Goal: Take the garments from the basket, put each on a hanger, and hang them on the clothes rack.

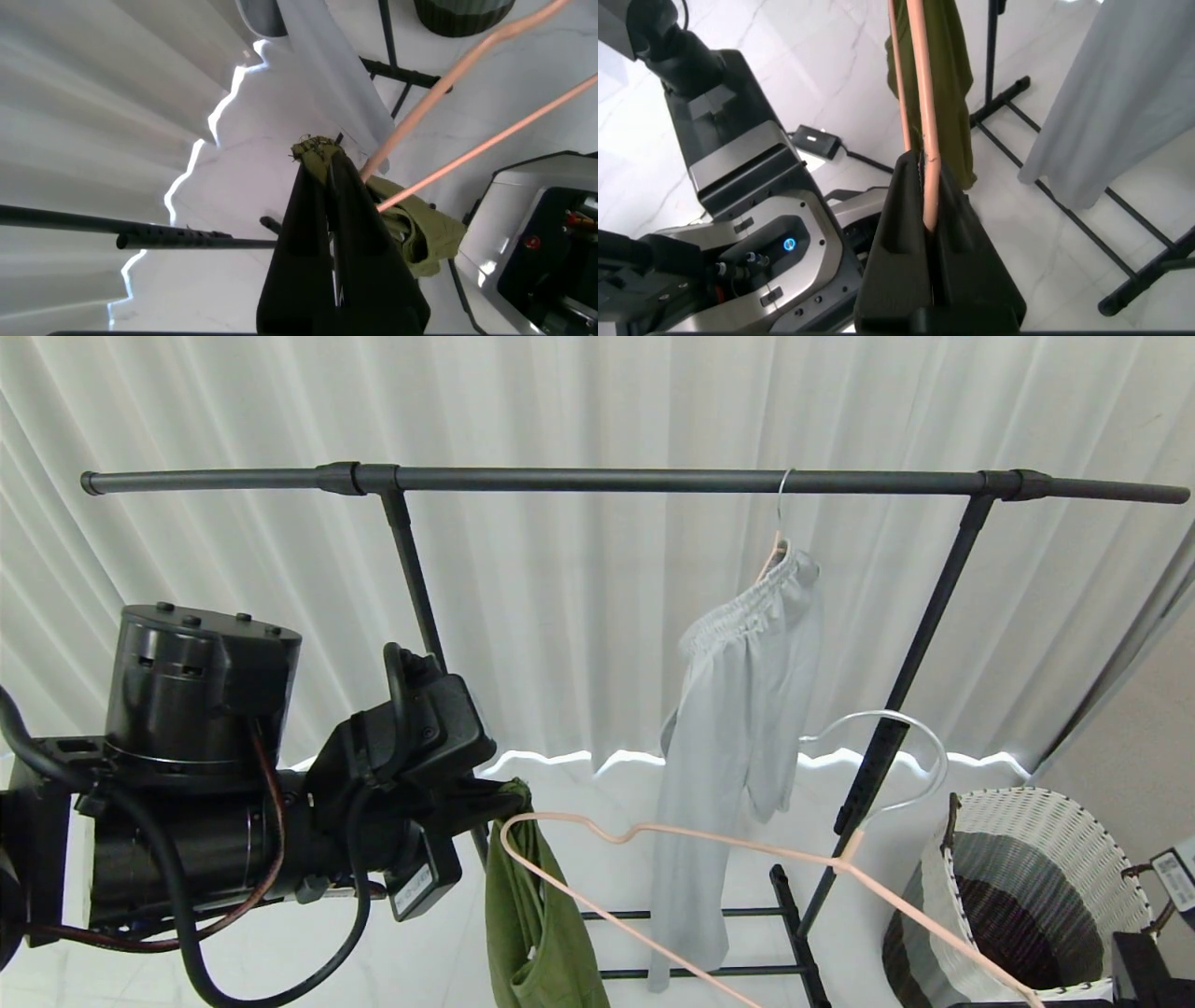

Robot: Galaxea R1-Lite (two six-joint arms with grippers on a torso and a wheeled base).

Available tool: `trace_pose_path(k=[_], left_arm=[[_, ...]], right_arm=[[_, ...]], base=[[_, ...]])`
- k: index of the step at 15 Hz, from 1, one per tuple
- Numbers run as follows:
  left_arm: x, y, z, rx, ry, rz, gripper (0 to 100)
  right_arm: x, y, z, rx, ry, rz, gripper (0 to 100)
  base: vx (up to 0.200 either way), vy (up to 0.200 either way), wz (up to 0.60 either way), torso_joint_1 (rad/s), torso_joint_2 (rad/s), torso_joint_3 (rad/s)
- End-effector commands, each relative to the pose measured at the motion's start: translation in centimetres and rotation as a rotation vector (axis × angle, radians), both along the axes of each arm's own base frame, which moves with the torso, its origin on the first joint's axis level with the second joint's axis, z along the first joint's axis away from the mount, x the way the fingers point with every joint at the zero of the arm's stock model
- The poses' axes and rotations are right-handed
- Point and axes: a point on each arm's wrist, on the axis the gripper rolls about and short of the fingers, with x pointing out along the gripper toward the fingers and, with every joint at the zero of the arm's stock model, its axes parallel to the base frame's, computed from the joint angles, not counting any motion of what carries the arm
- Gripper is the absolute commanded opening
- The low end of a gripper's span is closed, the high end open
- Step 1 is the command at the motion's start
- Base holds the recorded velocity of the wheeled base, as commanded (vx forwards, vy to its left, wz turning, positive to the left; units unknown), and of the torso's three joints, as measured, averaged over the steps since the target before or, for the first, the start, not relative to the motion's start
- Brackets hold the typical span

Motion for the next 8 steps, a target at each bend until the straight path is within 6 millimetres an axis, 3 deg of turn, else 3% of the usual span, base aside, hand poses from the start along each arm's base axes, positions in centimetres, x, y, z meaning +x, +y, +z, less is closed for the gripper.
trace_pose_path(k=[1,8], left_arm=[[0.06,-0.02,-0.02,0.001,0.001,0.001,0],[0.16,0.33,0.08,-0.002,-0.003,0.016,0]], right_arm=[[0.01,0.0,0.03,0.001,0.0,0.0,0],[0.09,-0.08,0.0,-0.002,0.002,-0.01,0]], base=[[0.0,0.0,0.0,0.0,0.0,0.0],[0.0,0.0,0.0,0.0,0.0,0.0]])
